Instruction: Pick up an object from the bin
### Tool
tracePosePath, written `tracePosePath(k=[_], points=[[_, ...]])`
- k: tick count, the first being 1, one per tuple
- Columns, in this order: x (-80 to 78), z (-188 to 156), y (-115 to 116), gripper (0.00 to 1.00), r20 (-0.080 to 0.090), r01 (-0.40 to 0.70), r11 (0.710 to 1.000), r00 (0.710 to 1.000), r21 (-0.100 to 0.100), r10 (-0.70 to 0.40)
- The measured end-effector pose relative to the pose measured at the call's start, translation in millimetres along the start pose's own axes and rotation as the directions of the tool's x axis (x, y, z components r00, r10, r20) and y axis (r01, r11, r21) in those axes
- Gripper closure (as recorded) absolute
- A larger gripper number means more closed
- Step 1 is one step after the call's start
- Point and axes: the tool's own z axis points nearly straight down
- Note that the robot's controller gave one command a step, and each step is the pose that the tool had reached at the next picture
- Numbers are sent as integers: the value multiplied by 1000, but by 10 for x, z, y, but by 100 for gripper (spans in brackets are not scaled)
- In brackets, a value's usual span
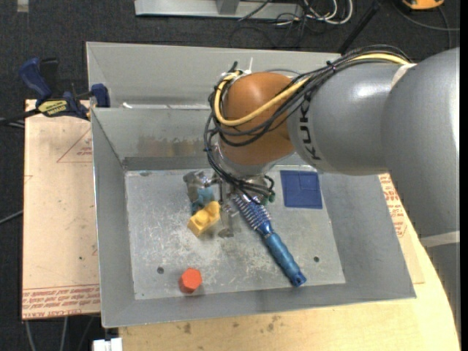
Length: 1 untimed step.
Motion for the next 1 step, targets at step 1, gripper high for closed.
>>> tracePosePath(k=[1], points=[[38, 18, -123, 0, -2, 83, 997, 997, 0, -83]])
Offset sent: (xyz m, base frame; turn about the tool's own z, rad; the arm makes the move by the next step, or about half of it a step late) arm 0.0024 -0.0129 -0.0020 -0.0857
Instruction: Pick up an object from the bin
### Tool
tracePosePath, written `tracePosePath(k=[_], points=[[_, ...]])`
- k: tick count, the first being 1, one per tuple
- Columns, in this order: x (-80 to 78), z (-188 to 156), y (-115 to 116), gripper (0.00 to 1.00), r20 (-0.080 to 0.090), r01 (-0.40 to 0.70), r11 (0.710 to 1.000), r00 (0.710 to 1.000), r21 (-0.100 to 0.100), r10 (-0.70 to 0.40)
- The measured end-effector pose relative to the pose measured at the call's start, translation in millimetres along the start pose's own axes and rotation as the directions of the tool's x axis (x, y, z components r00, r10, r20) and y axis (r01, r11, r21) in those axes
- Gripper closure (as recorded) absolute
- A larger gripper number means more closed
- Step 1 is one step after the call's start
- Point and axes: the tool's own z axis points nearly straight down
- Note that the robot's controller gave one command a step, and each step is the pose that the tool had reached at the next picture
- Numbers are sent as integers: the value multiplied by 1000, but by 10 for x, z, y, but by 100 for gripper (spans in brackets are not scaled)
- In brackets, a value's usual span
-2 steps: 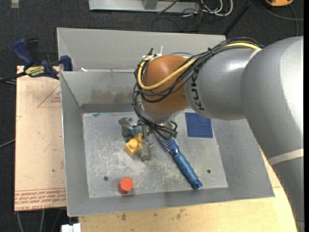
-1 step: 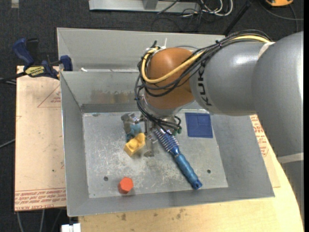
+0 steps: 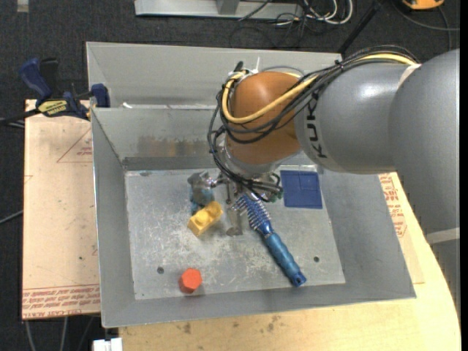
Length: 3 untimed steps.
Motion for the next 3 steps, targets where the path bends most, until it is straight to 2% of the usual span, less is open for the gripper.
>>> tracePosePath(k=[1, 2, 3], points=[[-148, 302, 79, 0, 2, 114, 993, 993, 0, -114], [-159, 294, 80, 0, 5, 110, 994, 994, -1, -110], [-167, 277, 73, 100, 7, 110, 994, 994, 0, -110]])
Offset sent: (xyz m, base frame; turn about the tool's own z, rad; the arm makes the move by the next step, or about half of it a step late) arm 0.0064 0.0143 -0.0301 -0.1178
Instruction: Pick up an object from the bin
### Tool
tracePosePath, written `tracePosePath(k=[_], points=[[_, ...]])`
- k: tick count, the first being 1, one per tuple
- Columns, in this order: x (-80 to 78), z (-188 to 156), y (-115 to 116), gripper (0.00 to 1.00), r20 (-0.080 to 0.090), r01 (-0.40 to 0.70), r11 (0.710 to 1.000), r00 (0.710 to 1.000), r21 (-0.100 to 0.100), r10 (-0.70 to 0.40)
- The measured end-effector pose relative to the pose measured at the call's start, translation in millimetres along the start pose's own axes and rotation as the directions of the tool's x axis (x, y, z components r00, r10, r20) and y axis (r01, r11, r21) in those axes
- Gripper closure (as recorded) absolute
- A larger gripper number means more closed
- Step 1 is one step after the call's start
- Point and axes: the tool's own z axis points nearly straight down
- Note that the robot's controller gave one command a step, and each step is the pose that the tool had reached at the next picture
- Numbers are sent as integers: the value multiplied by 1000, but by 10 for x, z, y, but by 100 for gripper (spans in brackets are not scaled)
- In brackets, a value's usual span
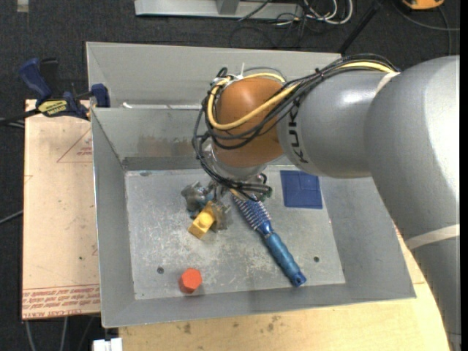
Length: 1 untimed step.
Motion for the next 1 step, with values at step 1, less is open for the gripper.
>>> tracePosePath(k=[1], points=[[-40, -1212, -9, 100, 1, -3, 1000, 1000, 4, 3]])
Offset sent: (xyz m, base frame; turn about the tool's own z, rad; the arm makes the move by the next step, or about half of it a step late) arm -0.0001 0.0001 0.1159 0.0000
